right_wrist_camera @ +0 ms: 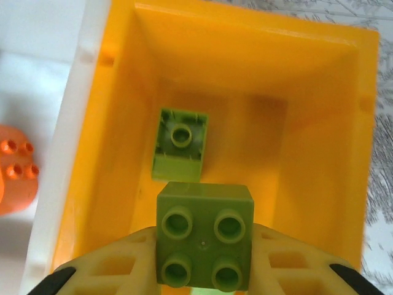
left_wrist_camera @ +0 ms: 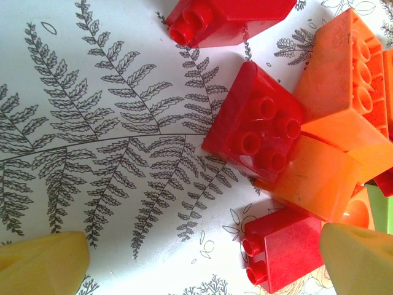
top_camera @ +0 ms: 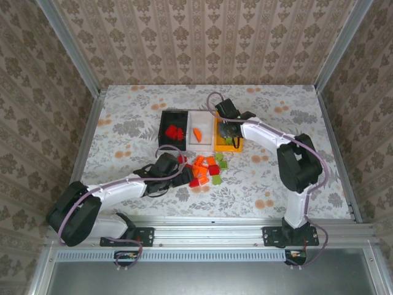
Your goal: Sort the legos into containers by color
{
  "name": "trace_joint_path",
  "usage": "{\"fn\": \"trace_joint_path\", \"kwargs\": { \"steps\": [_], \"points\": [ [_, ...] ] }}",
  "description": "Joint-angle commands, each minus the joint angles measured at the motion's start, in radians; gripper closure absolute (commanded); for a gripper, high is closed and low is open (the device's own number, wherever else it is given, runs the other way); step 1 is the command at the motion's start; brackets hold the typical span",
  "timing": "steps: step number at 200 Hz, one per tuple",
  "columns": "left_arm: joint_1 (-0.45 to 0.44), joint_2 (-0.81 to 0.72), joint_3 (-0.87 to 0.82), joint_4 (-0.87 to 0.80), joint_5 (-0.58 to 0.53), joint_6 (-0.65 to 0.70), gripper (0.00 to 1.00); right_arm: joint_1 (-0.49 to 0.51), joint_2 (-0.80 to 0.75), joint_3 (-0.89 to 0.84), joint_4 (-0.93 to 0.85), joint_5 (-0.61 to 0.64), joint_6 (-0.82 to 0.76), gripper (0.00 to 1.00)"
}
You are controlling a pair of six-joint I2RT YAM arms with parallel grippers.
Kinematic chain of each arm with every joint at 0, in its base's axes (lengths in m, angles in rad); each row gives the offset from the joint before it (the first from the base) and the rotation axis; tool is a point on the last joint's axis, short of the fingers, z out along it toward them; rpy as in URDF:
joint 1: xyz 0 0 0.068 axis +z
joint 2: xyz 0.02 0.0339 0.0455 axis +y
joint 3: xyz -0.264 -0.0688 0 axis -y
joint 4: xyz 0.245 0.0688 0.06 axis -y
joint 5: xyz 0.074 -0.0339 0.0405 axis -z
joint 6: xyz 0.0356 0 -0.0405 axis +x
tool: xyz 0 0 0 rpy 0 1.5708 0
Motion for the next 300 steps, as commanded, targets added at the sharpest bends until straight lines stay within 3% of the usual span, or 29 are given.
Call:
{"fn": "trace_joint_path", "kwargs": {
  "steps": [1,54,93,137,163,187,208,246,300],
  "points": [
    [-0.018,0.029,-0.012,0.140,0.087,0.008,0.00,-0.012,0.052,0.072,-0.030,-0.037,-0.045,0.69],
    [-0.006,0.004,-0.006,0.106,0.088,0.021,0.00,-0.015,0.042,0.077,-0.037,-0.029,-0.040,0.52],
    [0.009,-0.085,0.000,0.035,0.069,0.044,0.00,0.008,-0.104,-0.007,-0.026,-0.020,-0.013,0.50],
    [0.099,-0.361,-0.062,-0.128,0.020,0.082,0.00,0.214,-0.403,-0.367,0.066,0.086,0.111,0.50],
    [0.199,-0.567,-0.160,-0.214,0.012,0.059,0.00,0.344,-0.483,-0.552,0.111,0.046,0.281,0.52],
    [0.279,-0.718,-0.247,-0.232,0.058,0.015,0.00,0.431,-0.460,-0.600,0.138,-0.002,0.356,0.51],
    [0.291,-0.776,-0.292,-0.213,0.090,-0.018,0.00,0.451,-0.406,-0.592,0.128,0.006,0.371,0.50],
    [0.290,-0.739,-0.306,-0.173,0.128,-0.043,0.00,0.450,-0.328,-0.569,0.105,0.038,0.384,0.44],
    [0.287,-0.664,-0.289,-0.143,0.157,-0.029,0.00,0.434,-0.218,-0.541,0.115,0.082,0.327,0.56]
  ]
}}
